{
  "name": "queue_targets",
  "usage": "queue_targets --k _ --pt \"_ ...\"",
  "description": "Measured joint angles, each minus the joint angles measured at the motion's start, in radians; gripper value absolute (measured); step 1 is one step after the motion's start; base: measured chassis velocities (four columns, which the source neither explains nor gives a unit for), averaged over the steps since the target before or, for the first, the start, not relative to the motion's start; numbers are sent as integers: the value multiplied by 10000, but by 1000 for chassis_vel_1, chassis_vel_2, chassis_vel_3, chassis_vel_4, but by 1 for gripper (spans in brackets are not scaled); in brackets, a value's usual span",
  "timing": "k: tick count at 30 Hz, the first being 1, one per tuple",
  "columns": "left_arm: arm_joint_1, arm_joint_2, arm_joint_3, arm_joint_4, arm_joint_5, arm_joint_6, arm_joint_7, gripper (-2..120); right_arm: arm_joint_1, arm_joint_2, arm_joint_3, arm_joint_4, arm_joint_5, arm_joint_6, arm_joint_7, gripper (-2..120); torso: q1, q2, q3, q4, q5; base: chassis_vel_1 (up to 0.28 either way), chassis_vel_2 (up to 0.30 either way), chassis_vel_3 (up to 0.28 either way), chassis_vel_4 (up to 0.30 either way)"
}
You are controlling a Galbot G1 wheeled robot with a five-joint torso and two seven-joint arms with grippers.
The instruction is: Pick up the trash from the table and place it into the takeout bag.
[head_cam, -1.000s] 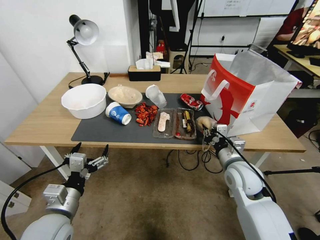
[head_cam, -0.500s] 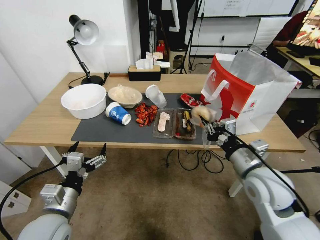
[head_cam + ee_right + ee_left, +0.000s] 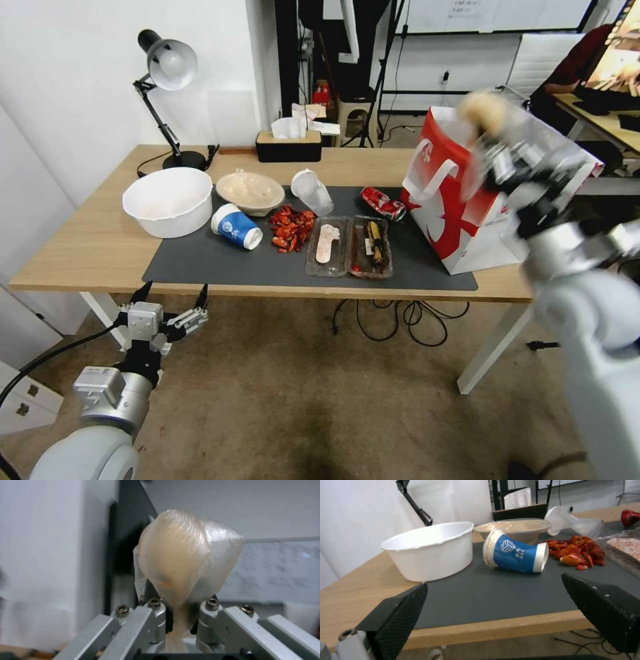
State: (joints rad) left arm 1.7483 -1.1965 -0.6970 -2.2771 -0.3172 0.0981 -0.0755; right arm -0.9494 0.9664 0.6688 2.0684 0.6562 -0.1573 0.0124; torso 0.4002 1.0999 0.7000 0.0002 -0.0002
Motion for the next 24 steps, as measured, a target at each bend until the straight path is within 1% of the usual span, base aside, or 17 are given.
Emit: queue_targets --k 1,2,3,4,5,8,10,12,14,15,18,19,20,21,22,23,24 --pt "0 0 0 0 0 0 0 100 0 0 0 0 0 0 0 6 0 0 0 0 0 0 0 0 0" --pt "-24 15 32 23 -1 1 0 100 347 -462 -2 -418 251 -512 345 6 1 -1 1 -1 9 0 0 0 0" --pt "-43 16 80 27 -2 2 -1 100 668 -925 -66 -847 430 -956 546 6 0 0 1 -3 0 0 0 0 0" --pt "-49 13 129 33 -2 4 -6 100 891 -1178 -183 -1120 536 -1248 620 6 0 -1 1 -8 2 0 0 0 0" --pt "-49 13 129 33 -2 4 -6 100 891 -1178 -183 -1120 536 -1248 620 6 0 -1 1 -8 2 0 0 0 0" --pt "-52 -10 201 65 -2 9 -35 100 1232 -1360 -456 -1442 627 -1653 715 6 0 -1 1 -3 3 0 0 0 0" --pt "-54 -34 218 67 10 13 -100 100 1532 -1393 -733 -1666 638 -2384 862 6 -1 -1 1 -1 2 0 0 0 0" --pt "-53 -34 217 67 10 14 -123 100 1597 -1393 -803 -1706 640 -2548 883 6 -1 -1 1 0 4 0 0 0 0" --pt "-37 -1 132 67 4 15 -160 100 1793 -1376 -998 -1828 600 -2856 885 14 -1 -1 1 -2 2 0 0 0 0" --pt "-37 -1 132 67 4 15 -160 100 1793 -1376 -998 -1828 600 -2856 885 14 -1 -1 1 -2 2 0 0 0 0" --pt "-11 17 4 59 -37 15 -166 100 1997 -1300 -1170 -2002 481 -2918 861 28 -2 -1 1 -1 2 0 0 0 0" --pt "-11 17 4 59 -37 15 -166 100 1997 -1300 -1170 -2002 481 -2918 861 28 -2 -1 1 -1 2 0 0 0 0" --pt "-9 -6 4 46 -40 15 -166 100 2049 -1255 -1226 -2033 450 -2918 850 35 -1 1 1 -3 1 0 0 0 0" --pt "-8 -12 8 39 -40 15 -167 100 2058 -1238 -1240 -2033 449 -2918 848 37 -1 1 1 -3 1 0 0 0 0" --pt "0 -38 41 11 -40 15 -167 100 2089 -1162 -1295 -2032 450 -2927 848 43 -1 2 1 -3 2 0 0 0 0" --pt "0 -38 41 11 -40 15 -167 100 2089 -1162 -1295 -2032 450 -2927 848 43 -1 2 1 -3 2 0 0 0 0" --pt "15 -43 59 3 -35 17 -167 100 2105 -1109 -1329 -2032 451 -2955 849 48 -1 1 0 -2 1 0 0 0 0"
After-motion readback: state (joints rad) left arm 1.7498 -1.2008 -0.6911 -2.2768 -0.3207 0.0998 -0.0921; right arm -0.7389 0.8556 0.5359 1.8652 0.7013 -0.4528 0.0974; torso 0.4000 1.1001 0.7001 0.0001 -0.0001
